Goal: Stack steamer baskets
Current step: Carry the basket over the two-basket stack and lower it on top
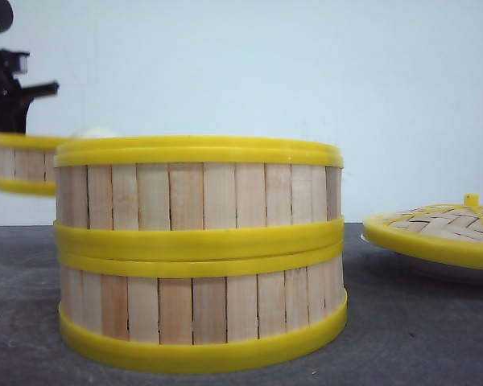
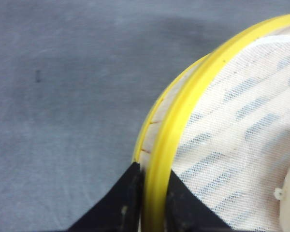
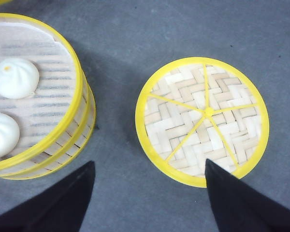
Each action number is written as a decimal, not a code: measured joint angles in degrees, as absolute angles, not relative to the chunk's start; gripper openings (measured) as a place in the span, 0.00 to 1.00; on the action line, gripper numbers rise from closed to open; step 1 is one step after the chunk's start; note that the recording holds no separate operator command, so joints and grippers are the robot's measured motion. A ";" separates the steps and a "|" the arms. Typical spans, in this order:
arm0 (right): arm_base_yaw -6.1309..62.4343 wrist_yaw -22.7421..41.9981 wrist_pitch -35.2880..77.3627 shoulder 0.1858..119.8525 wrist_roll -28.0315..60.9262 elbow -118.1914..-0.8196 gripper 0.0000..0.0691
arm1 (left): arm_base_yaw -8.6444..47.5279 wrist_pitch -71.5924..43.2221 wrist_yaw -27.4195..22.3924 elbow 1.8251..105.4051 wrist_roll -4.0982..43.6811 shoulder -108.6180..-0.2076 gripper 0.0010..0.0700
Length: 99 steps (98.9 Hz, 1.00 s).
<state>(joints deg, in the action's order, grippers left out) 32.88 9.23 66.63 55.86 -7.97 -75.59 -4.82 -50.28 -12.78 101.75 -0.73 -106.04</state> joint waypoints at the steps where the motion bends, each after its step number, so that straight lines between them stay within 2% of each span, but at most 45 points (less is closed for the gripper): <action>1: 32.88 9.23 66.61 55.86 -7.97 -75.59 0.64 | -4.80 -50.63 -13.15 102.10 -0.75 -106.04 0.03; 26: 32.88 9.26 66.61 55.86 -7.97 -75.59 0.64 | -4.05 -60.75 -22.26 111.00 -2.98 -106.04 0.03; 60: 32.88 9.23 66.61 55.86 -7.94 -75.59 0.64 | 2.02 -71.99 -22.55 111.57 -8.75 -101.84 0.03; 77: 32.88 9.23 66.61 55.86 -7.92 -75.59 0.64 | 6.46 -71.64 -22.94 108.99 -9.67 -96.90 0.03; 99: 32.88 9.23 66.61 55.86 -7.75 -75.59 0.64 | 12.56 -68.47 -22.92 100.03 -9.89 -91.68 0.03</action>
<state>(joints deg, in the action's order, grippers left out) 32.88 9.23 66.61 55.86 -7.75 -75.59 12.56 -68.47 -22.92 100.03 -9.89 -91.68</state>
